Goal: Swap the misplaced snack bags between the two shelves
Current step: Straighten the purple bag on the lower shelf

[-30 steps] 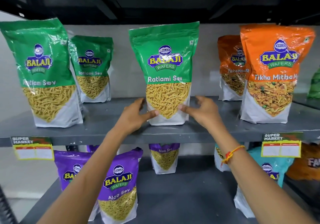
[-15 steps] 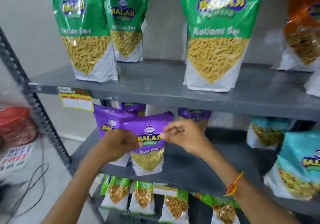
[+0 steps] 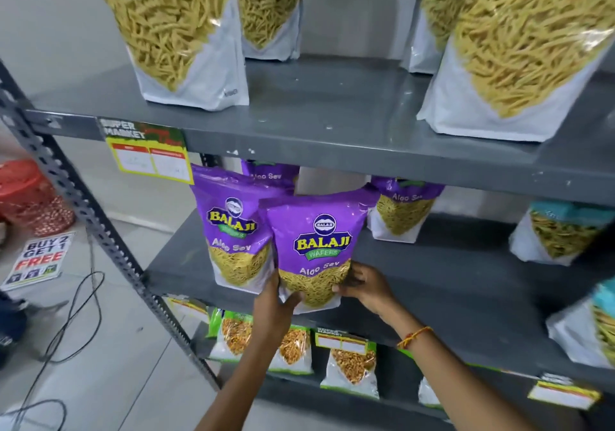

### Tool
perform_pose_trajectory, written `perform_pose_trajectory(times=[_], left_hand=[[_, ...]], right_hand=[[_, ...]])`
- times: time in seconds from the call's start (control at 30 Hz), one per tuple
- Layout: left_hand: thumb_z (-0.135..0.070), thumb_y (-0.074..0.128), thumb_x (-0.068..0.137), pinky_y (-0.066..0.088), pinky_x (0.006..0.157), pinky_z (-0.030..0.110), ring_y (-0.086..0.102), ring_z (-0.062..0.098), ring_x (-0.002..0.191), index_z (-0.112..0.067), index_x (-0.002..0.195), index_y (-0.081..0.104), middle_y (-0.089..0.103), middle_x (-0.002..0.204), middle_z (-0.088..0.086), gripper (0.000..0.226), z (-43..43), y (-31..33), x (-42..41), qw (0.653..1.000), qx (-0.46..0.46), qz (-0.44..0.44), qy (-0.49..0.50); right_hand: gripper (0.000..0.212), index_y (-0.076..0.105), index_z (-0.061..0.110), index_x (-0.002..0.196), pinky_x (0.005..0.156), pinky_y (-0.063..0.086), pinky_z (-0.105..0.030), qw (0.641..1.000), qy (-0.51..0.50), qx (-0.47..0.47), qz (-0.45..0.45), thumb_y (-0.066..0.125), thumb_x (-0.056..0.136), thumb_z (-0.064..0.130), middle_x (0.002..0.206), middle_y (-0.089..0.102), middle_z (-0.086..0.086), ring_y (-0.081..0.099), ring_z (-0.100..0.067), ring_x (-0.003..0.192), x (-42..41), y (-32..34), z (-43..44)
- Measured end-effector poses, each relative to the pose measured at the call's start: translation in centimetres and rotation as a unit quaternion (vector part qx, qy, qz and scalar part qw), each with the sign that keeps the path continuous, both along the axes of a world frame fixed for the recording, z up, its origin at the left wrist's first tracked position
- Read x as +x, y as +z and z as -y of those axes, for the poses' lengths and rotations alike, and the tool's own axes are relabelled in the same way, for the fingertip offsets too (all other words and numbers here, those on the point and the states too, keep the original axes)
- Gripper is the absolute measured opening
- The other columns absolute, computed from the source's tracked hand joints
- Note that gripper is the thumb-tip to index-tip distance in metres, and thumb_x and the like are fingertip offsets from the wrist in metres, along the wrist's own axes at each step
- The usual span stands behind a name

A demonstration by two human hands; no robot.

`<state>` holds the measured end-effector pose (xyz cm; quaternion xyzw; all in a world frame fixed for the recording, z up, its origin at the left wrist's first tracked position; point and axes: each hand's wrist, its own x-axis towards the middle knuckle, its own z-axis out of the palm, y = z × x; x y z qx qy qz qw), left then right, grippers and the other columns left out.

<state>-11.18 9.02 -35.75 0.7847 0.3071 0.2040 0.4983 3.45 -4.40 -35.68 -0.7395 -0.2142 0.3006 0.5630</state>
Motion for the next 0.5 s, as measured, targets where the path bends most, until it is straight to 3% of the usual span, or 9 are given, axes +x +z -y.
perform_pose_trajectory(times=[0.1,0.17,0.23,0.3,0.4,0.47,0.5], left_hand=[[-0.015,0.072,0.074,0.042,0.069,0.026,0.060,0.021,0.095,-0.017,0.117,0.049,0.066,0.105,0.000,0.049,1.6,-0.3,1.5,1.000,0.002,0.002,-0.029],[-0.016,0.071,0.075,0.039,0.057,0.018,0.059,0.021,0.088,-0.015,0.119,0.050,0.064,0.100,0.001,0.049,2.9,0.0,3.3,0.998,-0.008,-0.005,-0.057],[-0.018,0.070,0.075,0.033,0.059,0.020,0.057,0.018,0.089,-0.015,0.122,0.050,0.061,0.099,-0.003,0.051,4.2,-0.2,5.6,0.996,0.001,-0.012,-0.085],[-0.018,0.070,0.075,0.033,0.066,0.023,0.058,0.018,0.093,-0.015,0.123,0.050,0.063,0.103,-0.002,0.053,5.7,-0.1,7.8,0.993,-0.002,-0.015,-0.117],[-0.019,0.070,0.076,0.042,0.076,0.030,0.061,0.029,0.102,-0.015,0.124,0.048,0.066,0.114,0.009,0.053,7.6,-0.5,9.9,0.988,-0.020,-0.027,-0.153],[-0.019,0.069,0.077,0.043,0.077,0.032,0.061,0.033,0.105,-0.014,0.126,0.046,0.065,0.118,0.012,0.054,8.3,-0.7,10.6,0.985,-0.016,-0.029,-0.169],[-0.020,0.069,0.077,0.043,0.078,0.031,0.060,0.033,0.107,-0.014,0.127,0.045,0.064,0.120,0.011,0.056,8.4,-0.8,10.8,0.984,-0.008,-0.029,-0.177]], right_hand=[[0.046,0.052,-0.015,0.109,0.058,0.052,-0.011,1.000,-0.017,0.026,-0.006,0.063,0.066,-0.021,0.062,0.072,0.021,0.064,0.007,0.065,0.7,-0.1,2.3],[0.044,0.054,-0.014,0.107,0.057,0.052,-0.012,0.997,-0.060,0.042,-0.009,0.064,0.064,-0.020,0.061,0.072,0.020,0.065,0.006,0.064,1.5,-0.1,4.5],[0.046,0.060,-0.007,0.098,0.056,0.052,-0.012,0.993,-0.104,0.059,-0.023,0.077,0.056,-0.006,0.061,0.073,0.017,0.065,0.004,0.063,2.2,0.2,6.7],[0.050,0.064,0.008,0.086,0.056,0.052,-0.013,0.986,-0.149,0.068,-0.021,0.086,0.041,0.011,0.064,0.075,0.004,0.062,-0.001,0.062,2.7,0.5,9.0],[0.036,0.067,0.005,0.091,0.060,0.050,-0.017,0.979,-0.200,0.050,0.007,0.076,0.059,-0.006,0.087,0.066,-0.036,0.061,-0.018,0.068,3.5,0.2,11.5],[0.037,0.064,0.002,0.099,0.066,0.052,-0.018,0.980,-0.195,0.024,0.029,0.073,0.064,-0.007,0.097,0.064,-0.037,0.066,-0.033,0.077,3.8,0.0,12.7],[0.039,0.062,0.002,0.101,0.067,0.052,-0.015,0.981,-0.191,0.015,0.033,0.073,0.065,-0.007,0.102,0.065,-0.030,0.066,-0.032,0.083,4.0,-0.1,13.2]])
